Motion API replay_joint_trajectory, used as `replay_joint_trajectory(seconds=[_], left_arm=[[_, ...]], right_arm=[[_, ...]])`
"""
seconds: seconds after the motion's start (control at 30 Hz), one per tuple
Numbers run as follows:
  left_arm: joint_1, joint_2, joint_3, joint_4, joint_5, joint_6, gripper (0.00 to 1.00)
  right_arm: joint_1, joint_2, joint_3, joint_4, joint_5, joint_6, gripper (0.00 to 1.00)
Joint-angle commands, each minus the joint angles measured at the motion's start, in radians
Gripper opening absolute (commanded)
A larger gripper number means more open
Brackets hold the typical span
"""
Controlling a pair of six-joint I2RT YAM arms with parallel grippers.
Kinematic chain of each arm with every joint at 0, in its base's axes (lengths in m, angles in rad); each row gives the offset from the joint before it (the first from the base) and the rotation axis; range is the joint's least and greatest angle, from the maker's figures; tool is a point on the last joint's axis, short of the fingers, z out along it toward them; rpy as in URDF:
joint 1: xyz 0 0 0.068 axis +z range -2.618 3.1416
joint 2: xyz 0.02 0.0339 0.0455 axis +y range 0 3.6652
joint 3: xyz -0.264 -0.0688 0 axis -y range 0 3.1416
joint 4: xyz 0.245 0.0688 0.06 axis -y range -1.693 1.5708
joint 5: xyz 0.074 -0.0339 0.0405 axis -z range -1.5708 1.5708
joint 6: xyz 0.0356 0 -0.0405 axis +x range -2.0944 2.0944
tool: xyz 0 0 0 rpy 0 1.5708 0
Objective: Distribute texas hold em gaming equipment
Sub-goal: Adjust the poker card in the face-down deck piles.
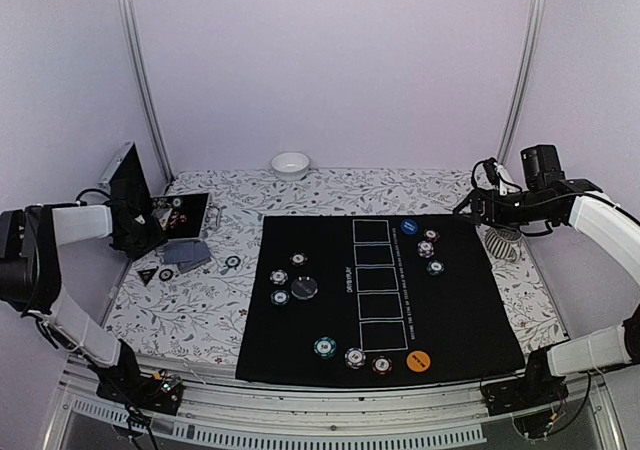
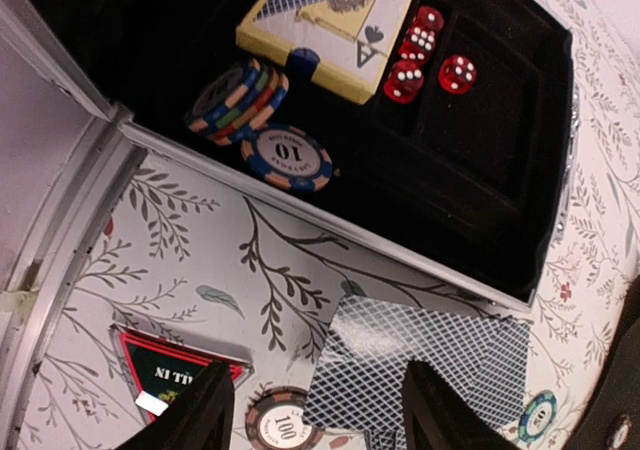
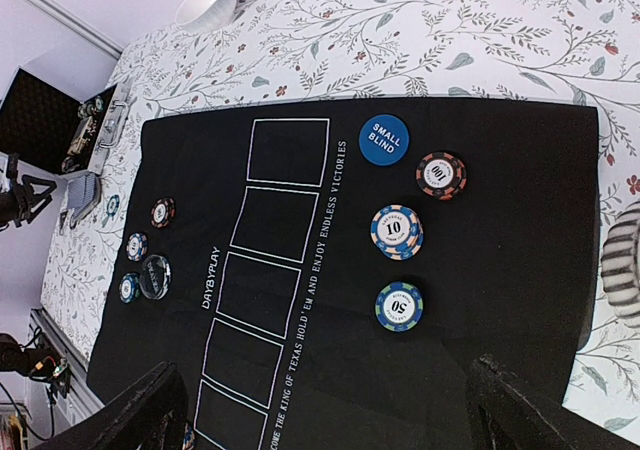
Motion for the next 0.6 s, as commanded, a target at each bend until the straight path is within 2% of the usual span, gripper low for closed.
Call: replay_joint_trajectory(seconds=[0.0,0.1,0.3,0.57], left_arm=[[0.009,0.037,-0.042,0.081,0.059,0.012,0.59],[0.009,0.059,-0.05,0.112,0.078,0.006,0.55],[0.01,0.091,-0.057,0.118,0.048,0.004,0.55],[0.009,0.084,-0.109,0.166,0.089,-0.024,0.54]], right_arm=[[0.004,0.008,-0.013,0.017,0.007,-0.009,0.99],[0.004,0.013,-0.012,0.017,0.005,-0.009,0.99],[0.004,0.013,-0.013,0.018,0.006,-0.01,0.99],[0.004,0.024,-0.01,0.017,0.0,-0.009,0.99]])
